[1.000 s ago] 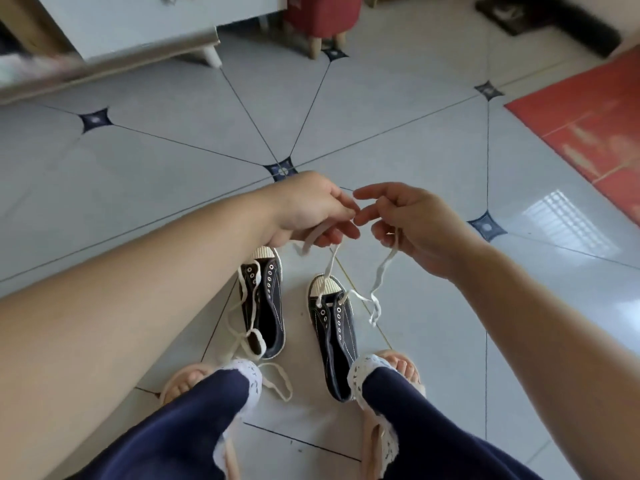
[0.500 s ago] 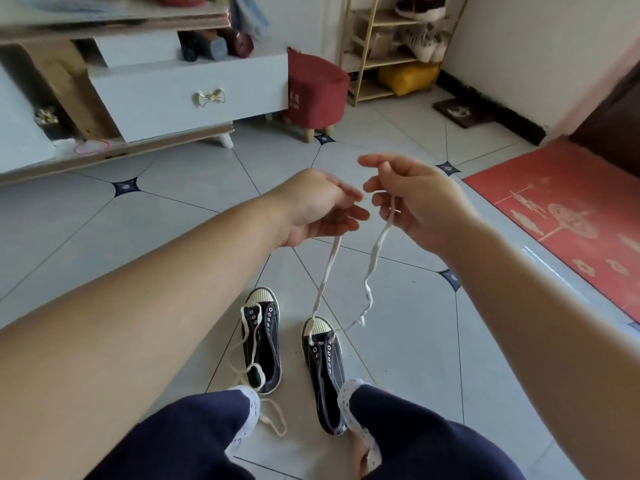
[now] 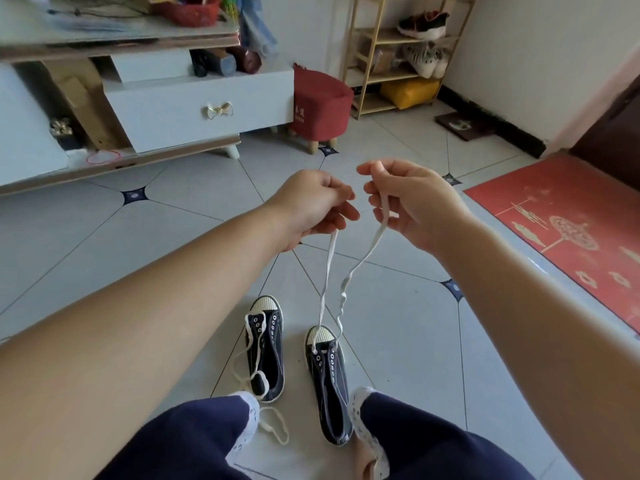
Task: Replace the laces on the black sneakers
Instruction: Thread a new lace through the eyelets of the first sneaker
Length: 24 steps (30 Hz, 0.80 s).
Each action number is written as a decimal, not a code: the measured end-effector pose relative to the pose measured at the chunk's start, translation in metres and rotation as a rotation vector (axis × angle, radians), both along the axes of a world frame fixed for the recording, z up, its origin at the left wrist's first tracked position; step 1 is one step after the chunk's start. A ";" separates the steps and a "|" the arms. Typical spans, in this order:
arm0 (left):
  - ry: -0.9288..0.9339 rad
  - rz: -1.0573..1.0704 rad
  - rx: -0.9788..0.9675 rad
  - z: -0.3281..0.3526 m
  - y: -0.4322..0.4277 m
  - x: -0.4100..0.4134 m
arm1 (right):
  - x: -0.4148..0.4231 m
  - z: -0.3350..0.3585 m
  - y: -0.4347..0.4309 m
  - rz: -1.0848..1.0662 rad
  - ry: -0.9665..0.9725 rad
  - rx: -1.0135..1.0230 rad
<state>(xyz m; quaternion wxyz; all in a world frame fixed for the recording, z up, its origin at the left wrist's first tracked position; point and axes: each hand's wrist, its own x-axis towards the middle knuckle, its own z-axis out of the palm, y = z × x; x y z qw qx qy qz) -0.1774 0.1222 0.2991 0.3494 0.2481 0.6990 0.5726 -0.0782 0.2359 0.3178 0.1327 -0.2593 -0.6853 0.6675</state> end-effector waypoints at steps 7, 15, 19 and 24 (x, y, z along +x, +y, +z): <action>-0.051 0.042 -0.201 -0.097 -0.003 -0.011 | 0.003 -0.107 0.024 0.046 -0.248 0.122; -0.090 -0.054 -0.491 -0.247 -0.013 0.004 | 0.005 -0.254 0.050 0.224 -0.501 0.132; -0.069 -0.124 -0.615 -0.312 -0.022 0.018 | 0.012 -0.317 0.044 0.275 -0.583 0.151; -0.068 -0.009 -0.618 -0.370 -0.022 0.050 | 0.018 -0.378 0.026 0.270 -0.620 0.115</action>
